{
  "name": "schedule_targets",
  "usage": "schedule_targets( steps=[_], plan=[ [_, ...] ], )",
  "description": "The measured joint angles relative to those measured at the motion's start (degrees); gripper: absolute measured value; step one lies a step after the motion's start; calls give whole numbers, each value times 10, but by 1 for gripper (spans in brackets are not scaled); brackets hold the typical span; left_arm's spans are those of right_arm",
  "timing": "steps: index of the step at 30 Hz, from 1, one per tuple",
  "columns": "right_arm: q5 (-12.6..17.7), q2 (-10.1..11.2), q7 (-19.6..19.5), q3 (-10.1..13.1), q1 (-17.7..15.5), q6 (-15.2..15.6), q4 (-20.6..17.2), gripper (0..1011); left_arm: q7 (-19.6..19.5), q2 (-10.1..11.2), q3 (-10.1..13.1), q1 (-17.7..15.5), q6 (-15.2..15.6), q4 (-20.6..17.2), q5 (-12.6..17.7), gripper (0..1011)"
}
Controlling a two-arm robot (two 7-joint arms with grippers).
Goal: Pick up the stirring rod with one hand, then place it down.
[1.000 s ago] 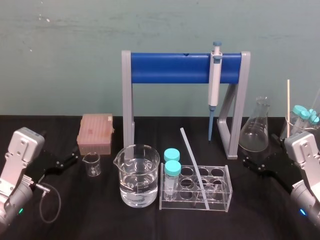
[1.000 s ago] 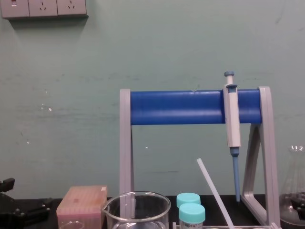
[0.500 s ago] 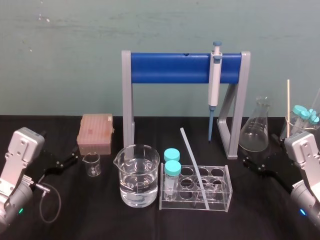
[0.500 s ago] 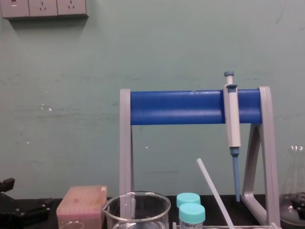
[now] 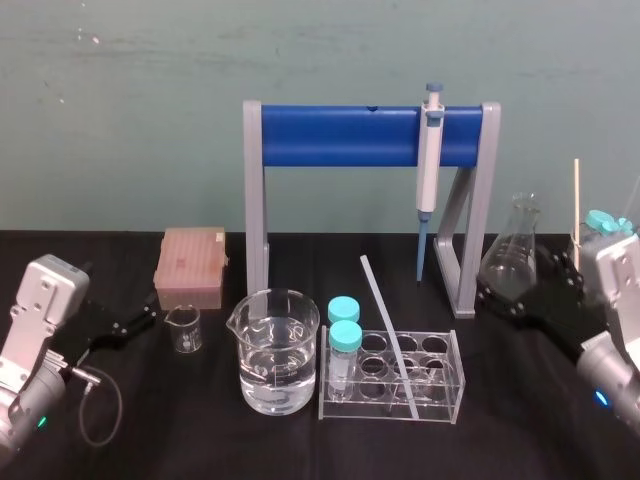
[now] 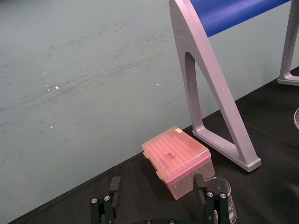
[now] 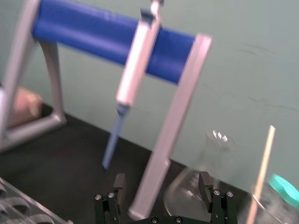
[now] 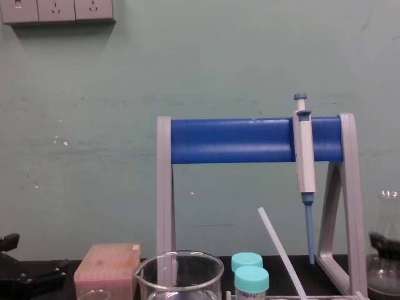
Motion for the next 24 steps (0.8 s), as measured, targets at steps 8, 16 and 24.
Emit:
schedule_targets(
  steps=[8,16,24],
  plan=[
    [88,-31,101,14,29,35,-30,1000,0,0,0,0,0,0,0,1000],
    [159,-62,179,16,55,102,-41,1000,0,0,0,0,0,0,0,1000],
    [154,-77,212,-1,76,135,-36,1000,0,0,0,0,0,0,0,1000]
  ],
)
